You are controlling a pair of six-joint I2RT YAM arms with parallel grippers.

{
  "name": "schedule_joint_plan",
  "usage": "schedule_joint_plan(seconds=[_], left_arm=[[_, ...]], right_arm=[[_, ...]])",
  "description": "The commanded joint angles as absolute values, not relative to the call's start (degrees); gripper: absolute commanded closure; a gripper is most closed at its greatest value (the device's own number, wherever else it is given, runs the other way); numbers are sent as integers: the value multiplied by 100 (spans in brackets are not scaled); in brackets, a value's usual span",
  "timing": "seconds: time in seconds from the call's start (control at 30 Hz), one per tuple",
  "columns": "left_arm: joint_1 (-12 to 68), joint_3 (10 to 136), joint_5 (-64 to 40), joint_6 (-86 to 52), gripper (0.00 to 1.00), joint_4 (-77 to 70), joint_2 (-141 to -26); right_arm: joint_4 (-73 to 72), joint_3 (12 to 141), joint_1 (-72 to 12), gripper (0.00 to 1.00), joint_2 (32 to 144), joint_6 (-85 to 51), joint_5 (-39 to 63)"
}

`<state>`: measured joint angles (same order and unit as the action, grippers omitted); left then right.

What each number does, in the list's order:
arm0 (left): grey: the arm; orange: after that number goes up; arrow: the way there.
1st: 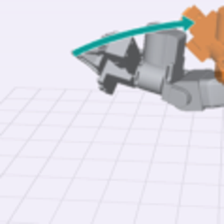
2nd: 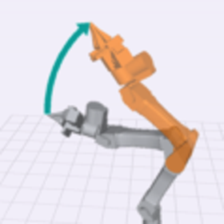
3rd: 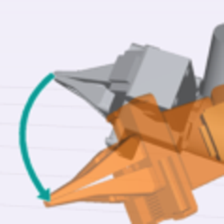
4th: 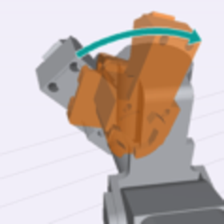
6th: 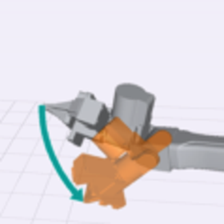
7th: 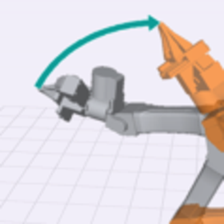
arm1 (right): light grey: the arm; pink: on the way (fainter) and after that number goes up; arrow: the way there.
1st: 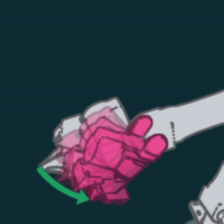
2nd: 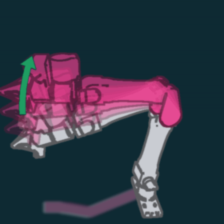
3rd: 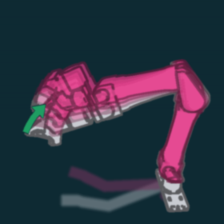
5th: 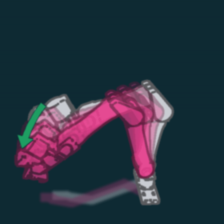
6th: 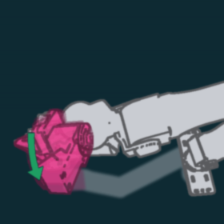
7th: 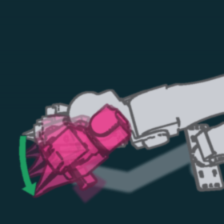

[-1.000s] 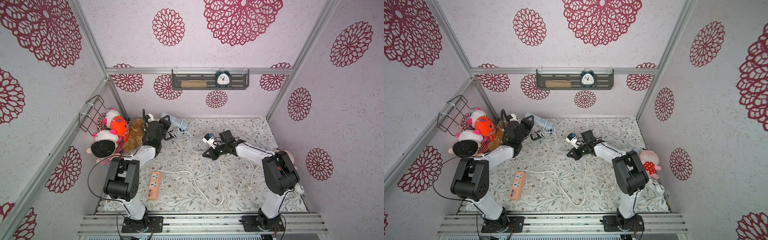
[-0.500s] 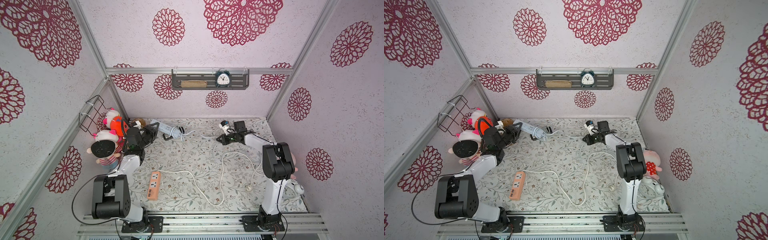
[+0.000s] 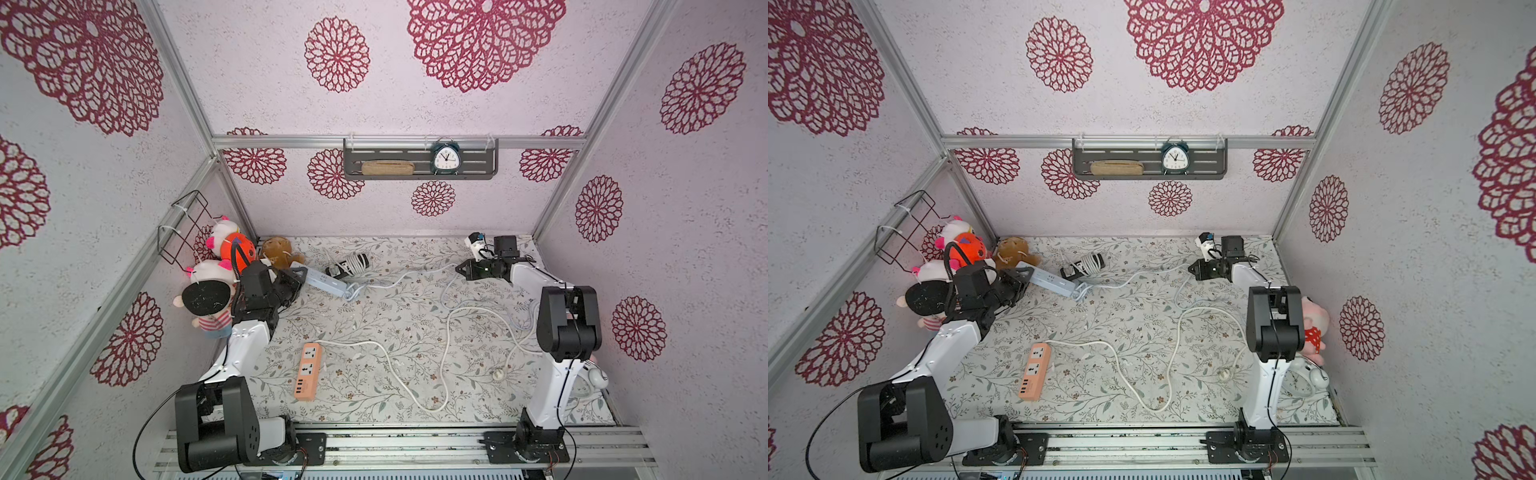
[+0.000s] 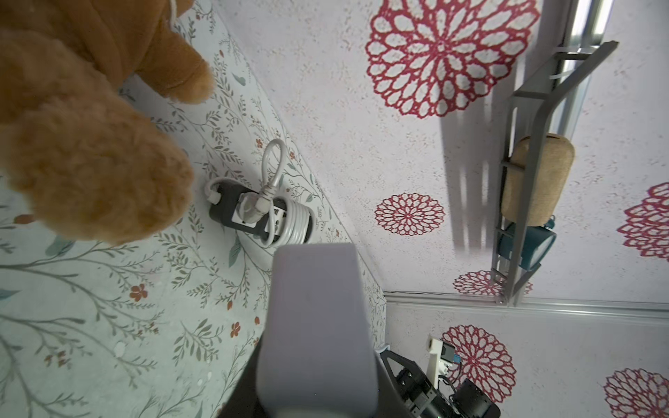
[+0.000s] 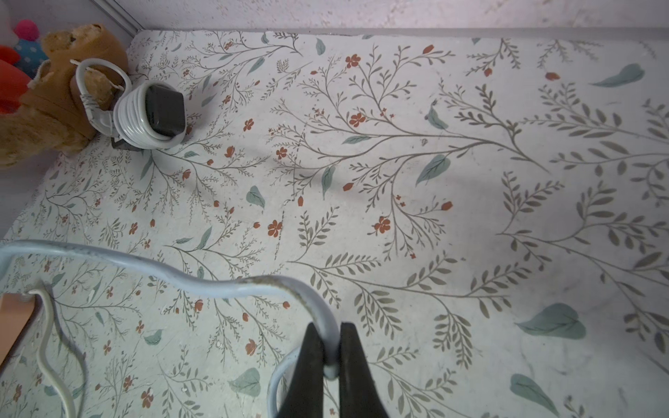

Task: Unwrap the cord wrapped around the power strip
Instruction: Unwrap the power cord from the power strip.

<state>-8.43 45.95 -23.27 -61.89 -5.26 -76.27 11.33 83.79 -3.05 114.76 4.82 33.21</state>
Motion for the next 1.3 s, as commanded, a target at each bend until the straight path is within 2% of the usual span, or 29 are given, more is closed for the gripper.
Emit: schedule_joint_plan(seconds=[0.0,0.23,0.6,0.9,0.93,1.0,1.07,1.27], left_arm=[[-982,4477,-2008,-6436,100,-1013,-7352],[-932,4535,-1966,-6574,100,-1195,-7396],[-861,4506,-1732,-6609,100,-1235,-7286],[-853,4526,-1697,-6549,100,-1238,-7321],[-846,4526,-1712,-6549,100,-1240,-7321],[-839,4548,-1767,-6549,100,-1239,-7321],[-827,4585,-1830,-6554,100,-1241,-7360],[-740,4819,-2103,-6402,100,-1183,-7579]], right_arm=[[1050,8438,-210,100,11484,324,3102],[1395,8841,-595,100,11691,473,3228],[2922,11086,-1480,100,12735,912,3544],[3540,12102,-1911,100,13001,789,3853],[3538,12089,-1892,97,12968,730,3881],[3643,12077,-1855,69,12876,711,3941],[3754,11963,-1837,52,12688,848,3914],[3780,11273,-1863,33,11742,1175,3863]])
